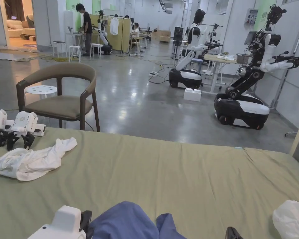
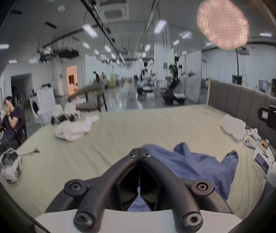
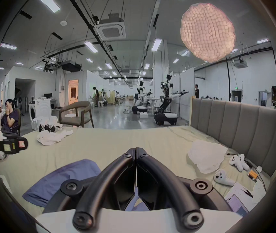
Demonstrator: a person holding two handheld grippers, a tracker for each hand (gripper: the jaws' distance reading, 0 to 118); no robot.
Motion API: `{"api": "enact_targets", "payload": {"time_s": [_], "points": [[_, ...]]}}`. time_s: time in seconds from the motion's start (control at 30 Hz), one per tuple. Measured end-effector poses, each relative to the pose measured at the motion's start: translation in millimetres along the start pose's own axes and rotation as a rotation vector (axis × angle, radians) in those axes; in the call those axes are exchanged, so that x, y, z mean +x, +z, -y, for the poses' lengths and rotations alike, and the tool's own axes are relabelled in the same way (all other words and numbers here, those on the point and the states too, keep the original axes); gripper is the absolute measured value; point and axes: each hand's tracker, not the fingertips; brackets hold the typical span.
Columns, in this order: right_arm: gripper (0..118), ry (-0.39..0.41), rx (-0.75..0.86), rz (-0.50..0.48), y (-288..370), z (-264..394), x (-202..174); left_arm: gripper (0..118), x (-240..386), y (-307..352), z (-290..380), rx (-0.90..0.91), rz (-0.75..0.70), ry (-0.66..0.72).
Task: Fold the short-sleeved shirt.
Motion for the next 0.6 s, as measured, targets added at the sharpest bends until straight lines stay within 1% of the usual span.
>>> {"api": "enact_targets", "payload": {"time_s": [0.1,0.2,0.23,0.33,0.4,0.47,0.5,0.6], "points": [[0,-0.002,-0.056,0.0,-17,13,8,0,-13,-66,-3,-0.142,0.037,0.001],[0,-0.001,-0.099,0.006,-31,22,16,0,-19,-135,-15,-0.239,0.072,0.02],[0,0.0,-0.111,0.008,-34,24,19,5,-21,-156,-19,-0.268,0.082,0.011],[0,-0.005,-0.153,0.003,-45,31,29,27,-12,-217,-28,-0.349,0.067,-0.127],[0,0.022,-0.182,0.016,-49,36,35,62,-7,-253,-30,-0.38,0.082,-0.178],[0,0.033,-0.195,0.025,-52,41,42,86,-3,-281,-31,-0.41,0.107,-0.175],[0,0.037,-0.206,0.032,-52,46,46,89,-2,-293,-30,-0.429,0.11,-0.15],[0,0.033,-0.241,0.058,-54,55,57,89,9,-315,-25,-0.475,0.139,-0.058]]}}
